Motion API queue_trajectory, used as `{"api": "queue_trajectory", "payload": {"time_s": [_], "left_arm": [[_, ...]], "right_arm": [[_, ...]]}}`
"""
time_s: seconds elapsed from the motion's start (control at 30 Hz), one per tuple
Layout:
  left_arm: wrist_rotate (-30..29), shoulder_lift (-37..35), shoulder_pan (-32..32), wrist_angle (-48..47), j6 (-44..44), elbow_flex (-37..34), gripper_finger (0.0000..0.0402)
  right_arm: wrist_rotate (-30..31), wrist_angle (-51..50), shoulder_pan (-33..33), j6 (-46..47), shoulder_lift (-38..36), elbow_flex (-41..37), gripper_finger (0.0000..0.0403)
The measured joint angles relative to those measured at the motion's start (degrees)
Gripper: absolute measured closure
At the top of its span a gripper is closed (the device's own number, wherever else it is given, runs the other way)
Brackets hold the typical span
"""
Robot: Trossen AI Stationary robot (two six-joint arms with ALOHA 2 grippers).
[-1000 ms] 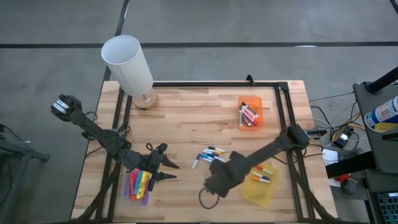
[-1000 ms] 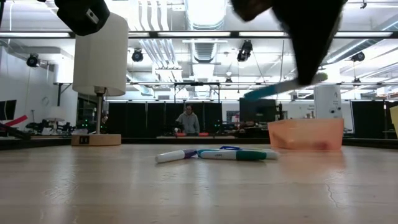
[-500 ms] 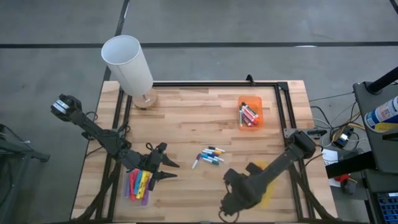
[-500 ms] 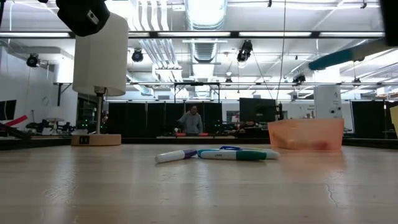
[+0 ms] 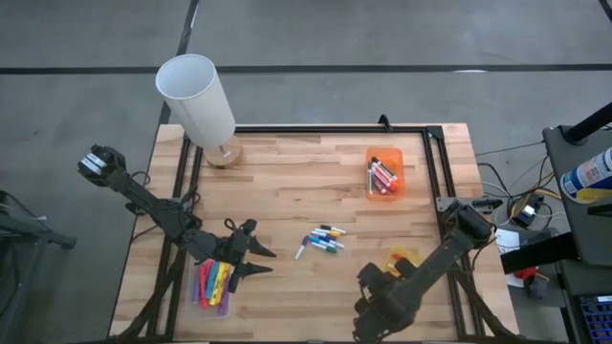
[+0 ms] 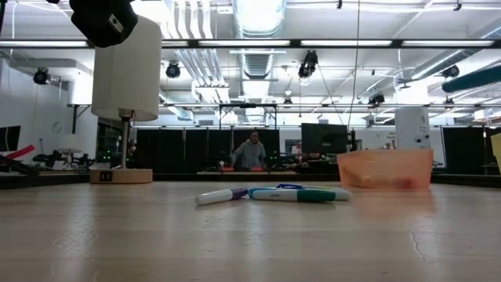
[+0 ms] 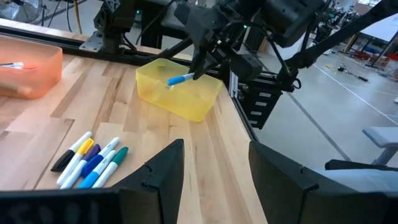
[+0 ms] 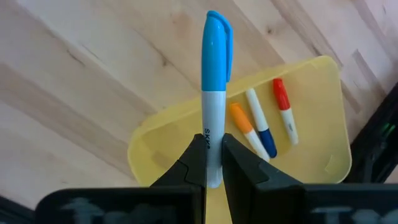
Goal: Pick & Place Markers
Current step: Put the blue highlighter pen into the yellow bin
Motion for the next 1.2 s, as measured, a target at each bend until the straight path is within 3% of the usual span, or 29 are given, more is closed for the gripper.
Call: {"api": "queue_trajectory", "payload": {"time_s": [0.53,0.9,1.2], "left_arm": [[-0.13,0.0,0.0,0.42,0.27,0.0,0.0227],[-2.69,0.0,0.0,0.44,0.63,0.0,0.0227],[-2.71,0.0,0.0,0.44,0.32,0.0,0.0227]], "right_arm": [[-4.17,0.41,0.51,0.14,0.0,-3.28,0.038],[-6.74,0.62,5.56,10.2,0.0,-4.97,0.038],[-8.62,4.34,6.01,9.14,0.0,-10.24,0.038]]}}
